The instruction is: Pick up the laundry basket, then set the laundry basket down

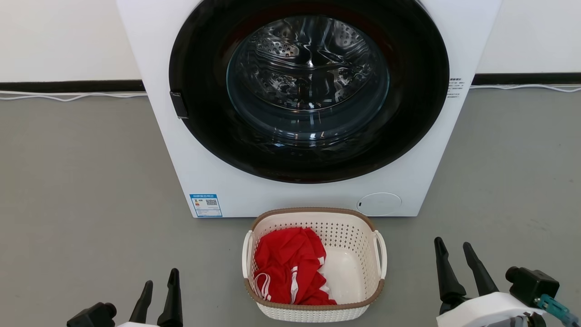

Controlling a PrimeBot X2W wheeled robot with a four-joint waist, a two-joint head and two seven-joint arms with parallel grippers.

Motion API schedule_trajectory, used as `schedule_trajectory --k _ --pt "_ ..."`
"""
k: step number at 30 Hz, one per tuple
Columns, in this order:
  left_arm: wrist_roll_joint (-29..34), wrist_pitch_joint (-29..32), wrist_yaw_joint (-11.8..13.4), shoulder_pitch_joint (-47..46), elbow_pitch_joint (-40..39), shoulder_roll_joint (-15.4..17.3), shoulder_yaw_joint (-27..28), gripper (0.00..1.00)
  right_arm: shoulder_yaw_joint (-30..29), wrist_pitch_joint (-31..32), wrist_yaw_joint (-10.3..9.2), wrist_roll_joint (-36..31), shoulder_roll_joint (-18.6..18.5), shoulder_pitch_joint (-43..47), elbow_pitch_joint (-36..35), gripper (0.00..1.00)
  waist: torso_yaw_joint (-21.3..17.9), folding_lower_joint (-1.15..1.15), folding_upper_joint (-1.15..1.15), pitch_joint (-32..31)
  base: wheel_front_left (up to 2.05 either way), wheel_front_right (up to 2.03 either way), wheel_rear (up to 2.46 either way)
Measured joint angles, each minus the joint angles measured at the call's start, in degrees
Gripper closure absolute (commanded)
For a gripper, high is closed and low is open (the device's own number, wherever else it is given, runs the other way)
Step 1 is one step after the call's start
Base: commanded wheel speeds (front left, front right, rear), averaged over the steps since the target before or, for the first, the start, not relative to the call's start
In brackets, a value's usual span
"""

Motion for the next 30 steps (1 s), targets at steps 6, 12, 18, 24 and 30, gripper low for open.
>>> schedule_trajectory --k 6,12,18,24,30 --pt "4.33 -0.96 0.15 0.07 -0.4 0.04 -0.01 0.0 -0.41 -1.1 0.0 -4.25 -0.02 0.01 -0.1 0.0 -0.14 0.0 0.0 -0.09 0.0 0.0 0.0" --pt "8.45 -1.98 0.36 1.07 -0.88 0.11 -0.1 0.0 -0.85 -2.09 0.01 -8.25 -0.09 0.03 -0.2 0.0 -0.46 0.0 0.0 -0.09 0.0 0.0 0.0" --pt "11.9 -2.9 0.4 1.14 -1.2 0.19 -0.13 0.0 -1.46 -2.96 0.01 -11.66 -0.15 0.05 -0.25 0.0 -0.75 0.0 0.0 -0.11 0.0 0.0 0.0" --pt "15.81 -3.71 0.41 1.24 -1.41 0.25 -0.37 0.0 -2.21 -3.99 0.01 -16.24 -0.19 0.25 -0.33 0.0 -1.11 0.0 0.0 -0.2 0.0 0.0 0.0" --pt "20.03 -4.55 0.78 2.37 -1.8 0.34 -0.58 0.0 -2.86 -4.9 0.02 -20.54 -0.21 1.04 -0.4 0.0 -1.2 0.0 0.0 -0.36 0.0 0.0 0.0"
